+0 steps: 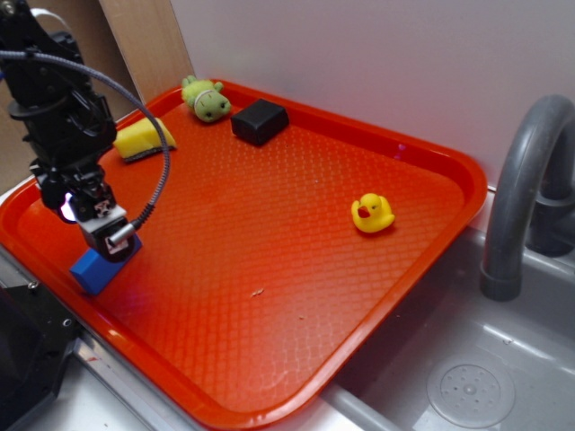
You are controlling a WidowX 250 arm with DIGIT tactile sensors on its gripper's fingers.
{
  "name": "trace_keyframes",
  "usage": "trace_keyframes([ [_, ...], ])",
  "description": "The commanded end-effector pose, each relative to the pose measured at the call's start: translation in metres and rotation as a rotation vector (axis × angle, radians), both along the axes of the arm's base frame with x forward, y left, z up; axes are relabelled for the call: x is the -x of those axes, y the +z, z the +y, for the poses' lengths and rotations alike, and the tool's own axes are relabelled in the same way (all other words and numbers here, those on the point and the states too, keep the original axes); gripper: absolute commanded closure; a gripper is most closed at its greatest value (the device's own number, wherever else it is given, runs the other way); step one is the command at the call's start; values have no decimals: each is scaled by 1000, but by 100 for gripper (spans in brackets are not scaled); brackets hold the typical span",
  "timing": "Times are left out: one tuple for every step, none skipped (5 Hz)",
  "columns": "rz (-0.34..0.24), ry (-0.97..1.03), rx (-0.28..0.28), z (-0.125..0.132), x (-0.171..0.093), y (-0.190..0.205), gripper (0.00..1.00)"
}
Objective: Grab the blue block.
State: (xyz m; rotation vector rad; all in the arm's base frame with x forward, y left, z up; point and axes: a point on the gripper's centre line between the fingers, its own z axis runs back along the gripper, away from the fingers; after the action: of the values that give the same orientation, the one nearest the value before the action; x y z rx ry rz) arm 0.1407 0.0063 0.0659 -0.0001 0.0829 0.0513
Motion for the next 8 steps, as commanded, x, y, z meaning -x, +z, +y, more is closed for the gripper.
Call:
trace_keyframes([
  [33,10,-56,-2,0,-20,0],
  [60,2,-64,-7,6,-36,0],
  [82,9,-116,-7,11,-48,100],
  [73,29,-148,-9,9,-43,100],
  [66,33,-130,-12,8,-33,100],
  [27,39,-45,-9,-10,18,100],
  [-16,35,-22,-18,-31,58,100],
  [-32,56,6,-17,-41,80,100],
])
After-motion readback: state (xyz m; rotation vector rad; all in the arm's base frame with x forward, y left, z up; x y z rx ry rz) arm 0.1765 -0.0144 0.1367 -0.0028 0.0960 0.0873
